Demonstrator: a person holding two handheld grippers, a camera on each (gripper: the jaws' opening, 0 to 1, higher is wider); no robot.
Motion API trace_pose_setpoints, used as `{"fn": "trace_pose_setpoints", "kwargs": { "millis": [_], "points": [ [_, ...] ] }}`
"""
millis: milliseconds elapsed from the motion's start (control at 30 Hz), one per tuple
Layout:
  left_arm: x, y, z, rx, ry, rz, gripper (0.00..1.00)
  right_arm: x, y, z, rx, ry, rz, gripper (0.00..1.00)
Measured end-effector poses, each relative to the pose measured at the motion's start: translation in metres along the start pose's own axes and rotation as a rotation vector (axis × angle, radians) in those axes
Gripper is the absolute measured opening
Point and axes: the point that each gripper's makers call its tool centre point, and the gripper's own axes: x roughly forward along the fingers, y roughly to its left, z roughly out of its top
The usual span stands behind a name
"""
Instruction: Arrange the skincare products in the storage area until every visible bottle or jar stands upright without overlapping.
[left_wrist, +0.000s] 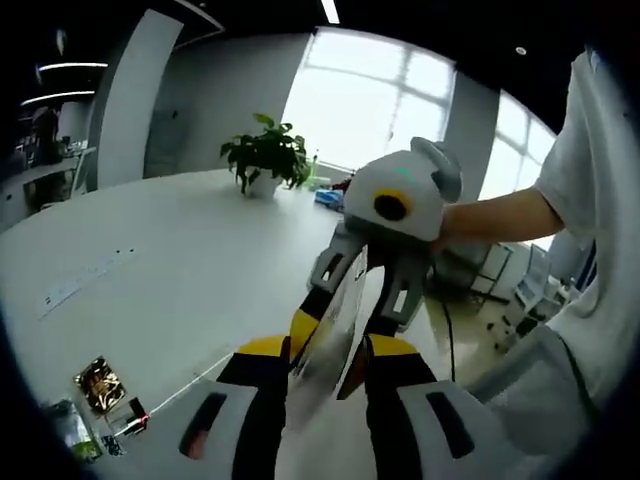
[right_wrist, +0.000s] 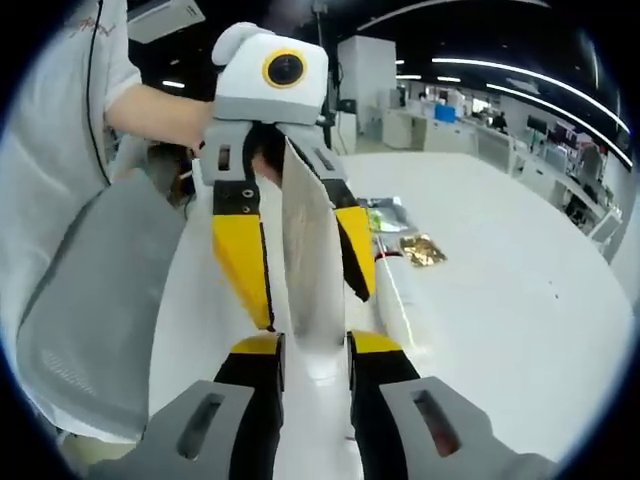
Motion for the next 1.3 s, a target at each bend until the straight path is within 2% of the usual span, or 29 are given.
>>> {"fn": "trace_pose_setpoints", "kwargs": {
  "millis": [133, 233, 433, 633, 1000, 1133, 1300],
  "points": [
    [-0.004, 0.000, 0.002, -0.007, -0.010, 0.009, 0.28, -0.002, 0.002, -0.001, 0.018, 0.001, -0.016, 0.34],
    [-0.009, 0.003, 0.000, -0.004, -0.006, 0.024, 0.33, -0.004, 0.000, -0.003, 0.041, 0.008, -0.044, 0.42],
    [-0.019, 0.000, -0.001, -0.014, -0.012, 0.050, 0.41, -0.010, -0.001, -0.001, 0.076, 0.008, -0.087, 0.49],
    [-0.033, -0.007, -0.004, -0.024, -0.011, 0.082, 0.49, -0.017, 0.001, -0.003, 0.112, 0.024, -0.164, 0.57],
    [-0.074, -0.014, -0.016, -0.127, -0.071, 0.166, 0.63, -0.039, 0.010, 0.009, 0.201, -0.007, -0.312, 0.71],
    [-0.091, -0.019, -0.019, -0.159, -0.093, 0.209, 0.69, -0.044, 0.020, 0.012, 0.219, -0.009, -0.348, 0.77],
    [-0.122, -0.022, -0.022, -0.202, -0.148, 0.273, 0.75, -0.048, 0.034, 0.011, 0.246, -0.004, -0.383, 0.84]
  ]
}}
